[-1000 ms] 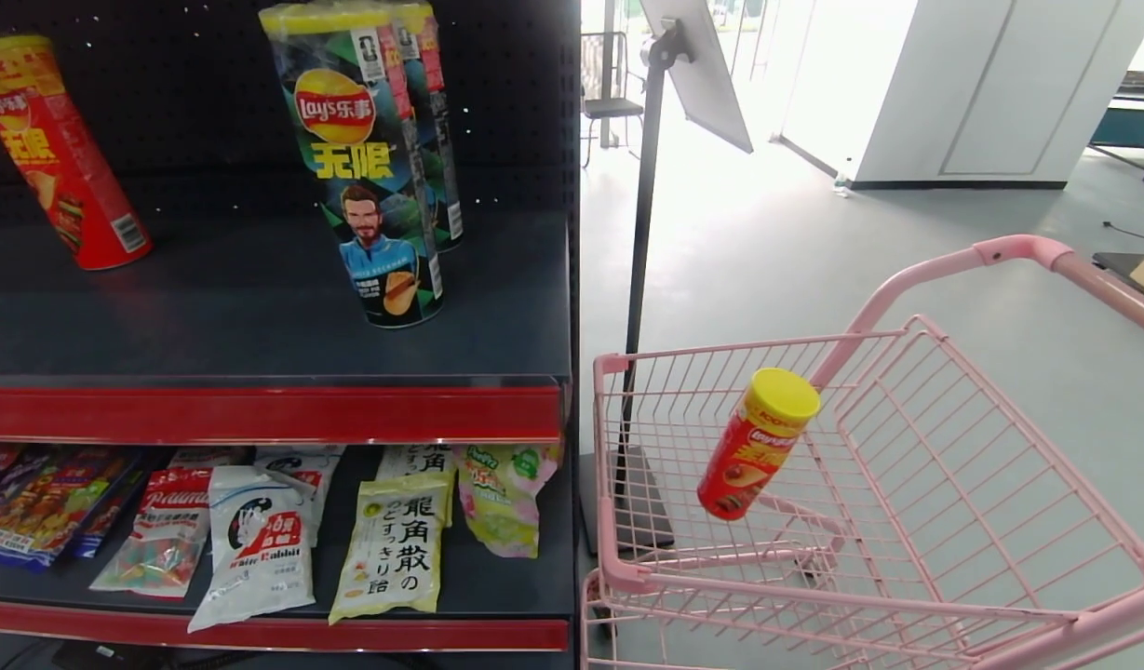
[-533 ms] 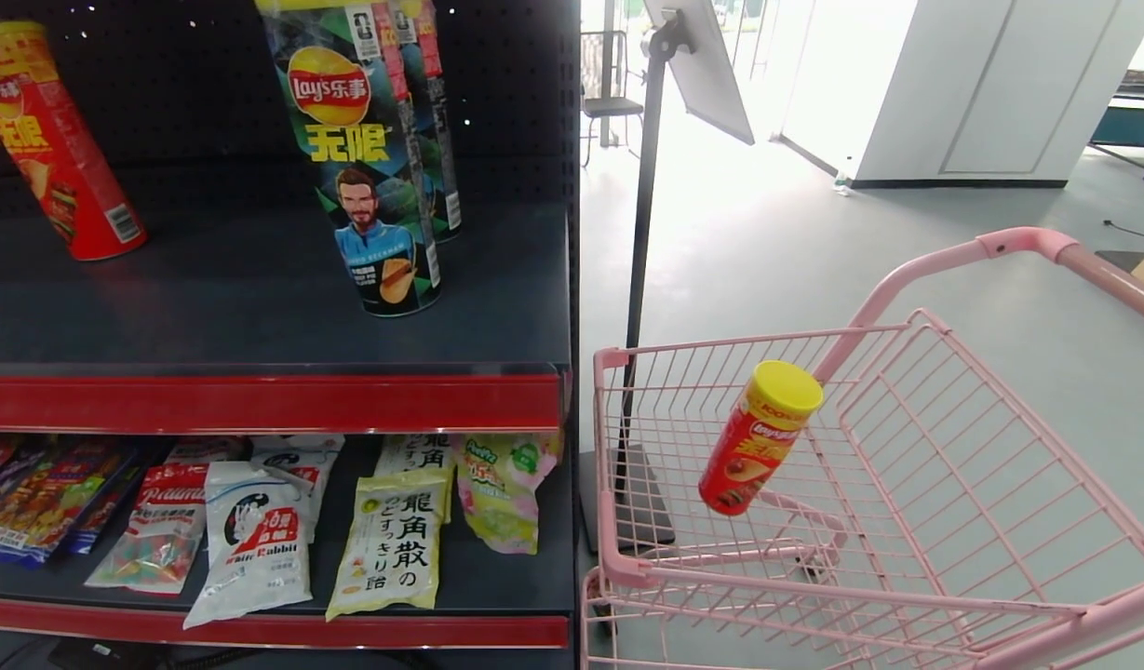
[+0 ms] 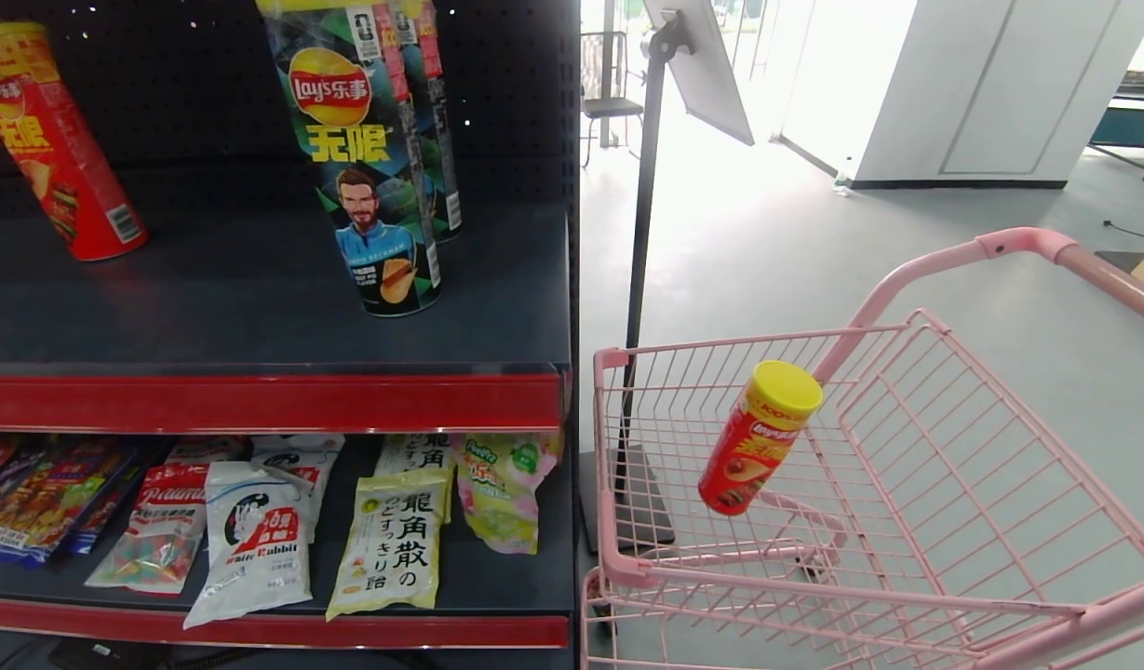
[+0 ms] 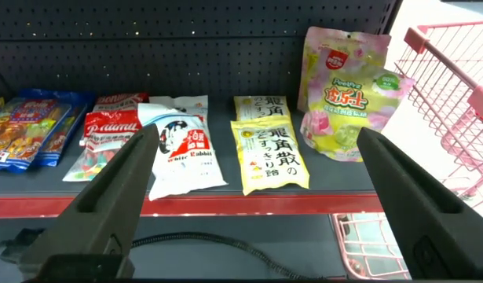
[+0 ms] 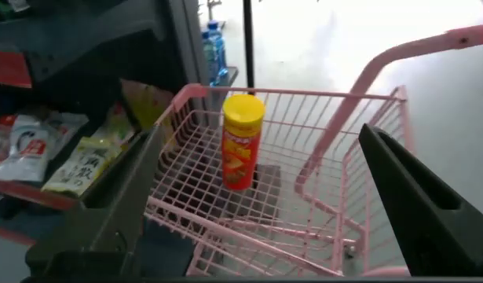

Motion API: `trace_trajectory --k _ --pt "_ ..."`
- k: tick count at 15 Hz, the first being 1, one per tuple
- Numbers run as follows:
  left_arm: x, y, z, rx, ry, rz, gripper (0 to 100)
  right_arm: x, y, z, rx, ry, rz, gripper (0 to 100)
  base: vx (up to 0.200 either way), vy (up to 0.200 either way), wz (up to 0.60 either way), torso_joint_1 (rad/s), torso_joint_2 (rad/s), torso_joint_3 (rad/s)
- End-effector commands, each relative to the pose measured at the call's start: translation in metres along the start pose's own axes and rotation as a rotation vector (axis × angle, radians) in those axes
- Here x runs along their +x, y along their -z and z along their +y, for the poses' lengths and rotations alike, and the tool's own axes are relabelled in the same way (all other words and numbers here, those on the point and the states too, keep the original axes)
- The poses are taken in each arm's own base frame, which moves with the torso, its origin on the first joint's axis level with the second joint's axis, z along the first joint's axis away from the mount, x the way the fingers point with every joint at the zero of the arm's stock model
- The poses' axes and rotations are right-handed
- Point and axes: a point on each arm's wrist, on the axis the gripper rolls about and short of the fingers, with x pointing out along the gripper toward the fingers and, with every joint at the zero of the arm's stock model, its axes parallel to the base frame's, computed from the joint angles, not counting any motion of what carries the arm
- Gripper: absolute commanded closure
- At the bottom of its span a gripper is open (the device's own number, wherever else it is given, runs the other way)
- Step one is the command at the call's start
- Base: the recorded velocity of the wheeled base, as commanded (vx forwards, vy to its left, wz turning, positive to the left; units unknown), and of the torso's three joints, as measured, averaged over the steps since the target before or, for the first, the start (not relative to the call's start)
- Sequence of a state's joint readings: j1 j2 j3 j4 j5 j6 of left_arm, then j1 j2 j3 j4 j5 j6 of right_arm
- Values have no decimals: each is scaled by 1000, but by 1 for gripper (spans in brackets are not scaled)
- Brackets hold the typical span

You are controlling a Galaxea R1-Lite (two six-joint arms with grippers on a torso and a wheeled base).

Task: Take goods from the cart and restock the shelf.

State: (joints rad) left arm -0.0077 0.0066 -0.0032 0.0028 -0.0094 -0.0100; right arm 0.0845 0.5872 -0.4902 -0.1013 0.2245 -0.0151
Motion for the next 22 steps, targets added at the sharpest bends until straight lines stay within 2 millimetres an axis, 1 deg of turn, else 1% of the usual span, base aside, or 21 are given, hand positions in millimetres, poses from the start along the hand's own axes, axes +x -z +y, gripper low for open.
trace_trajectory --k 1,2,3,4,5,6,7,8,11,12,13,15,17,19,20,21,22 --pt "0 0 0 1 0 1 0 71 8 -9 75 -195 240 0 0 0 0 0 0 0" --pt "0 0 0 1 0 1 0 89 23 -19 97 -229 330 0 0 0 0 0 0 0" --pt "0 0 0 -1 0 1 0 108 39 -40 57 -227 408 0 0 0 0 0 0 0" --pt "0 0 0 -1 0 1 0 117 52 -64 0 -215 441 0 0 0 0 0 0 0" --pt "0 0 0 1 0 1 0 128 69 -87 -98 -290 455 0 0 0 0 0 0 0" --pt "0 0 0 -1 0 1 0 138 82 -94 -174 -363 469 0 0 0 0 0 0 0" --pt "0 0 0 -1 0 1 0 145 89 -99 -207 -386 480 0 0 0 0 0 0 0" --pt "0 0 0 -1 0 1 0 162 100 -108 -227 -428 497 0 0 0 0 0 0 0" --pt "0 0 0 -1 0 1 0 211 106 -126 -233 -492 483 0 0 0 0 0 0 0" --pt "0 0 0 -1 0 1 0 212 106 -126 -233 -493 483 0 0 0 0 0 0 0" --pt "0 0 0 -1 0 1 0 242 112 -127 -248 -543 472 0 0 0 0 0 0 0" --pt "0 0 0 1 0 1 0 264 123 -131 -247 -568 475 0 0 0 0 0 0 0" --pt "0 0 0 -1 0 1 0 279 133 -135 -241 -588 478 0 0 0 0 0 0 0" --pt "0 0 0 -1 0 1 0 298 145 -124 -241 -662 465 0 0 0 0 0 0 0" --pt "0 0 0 -1 0 1 0 303 147 -118 -239 -686 464 0 0 0 0 0 0 0" --pt "0 0 0 1 0 1 0 305 147 -116 -242 -692 462 0 0 0 0 0 0 0" --pt "0 0 0 -1 0 1 0 310 145 -106 -254 -723 451 0 0 0 0 0 0 0"
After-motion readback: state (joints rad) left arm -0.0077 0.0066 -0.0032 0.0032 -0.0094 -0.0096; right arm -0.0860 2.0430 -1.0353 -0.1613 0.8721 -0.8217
